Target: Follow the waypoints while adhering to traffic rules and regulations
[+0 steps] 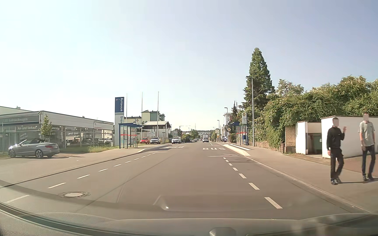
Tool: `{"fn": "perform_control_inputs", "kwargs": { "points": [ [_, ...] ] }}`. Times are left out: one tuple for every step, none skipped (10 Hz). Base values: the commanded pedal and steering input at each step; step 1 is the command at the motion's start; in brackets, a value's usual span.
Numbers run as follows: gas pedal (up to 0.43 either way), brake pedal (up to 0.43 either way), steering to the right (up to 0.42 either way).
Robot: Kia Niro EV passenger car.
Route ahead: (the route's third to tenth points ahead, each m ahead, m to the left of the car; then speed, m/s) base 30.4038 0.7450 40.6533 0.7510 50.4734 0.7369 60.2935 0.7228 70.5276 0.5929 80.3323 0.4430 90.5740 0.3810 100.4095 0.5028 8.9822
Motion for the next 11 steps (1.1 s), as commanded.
{"fn": "perform_control_inputs", "kwargs": {
  "points": [
    [0.197, 0.024, 0.004],
    [0.197, 0.024, 0.004],
    [0.197, 0.024, 0.004],
    [0.197, 0.024, 0.004],
    [0.197, 0.024, 0.004],
    [0.197, 0.024, 0.004],
    [0.197, 0.018, 0.004],
    [0.189, 0.024, 0.004],
    [0.177, 0.024, 0.004],
    [0.177, 0.018, 0.004],
    [0.157, 0.018, 0.003]
  ]
}}
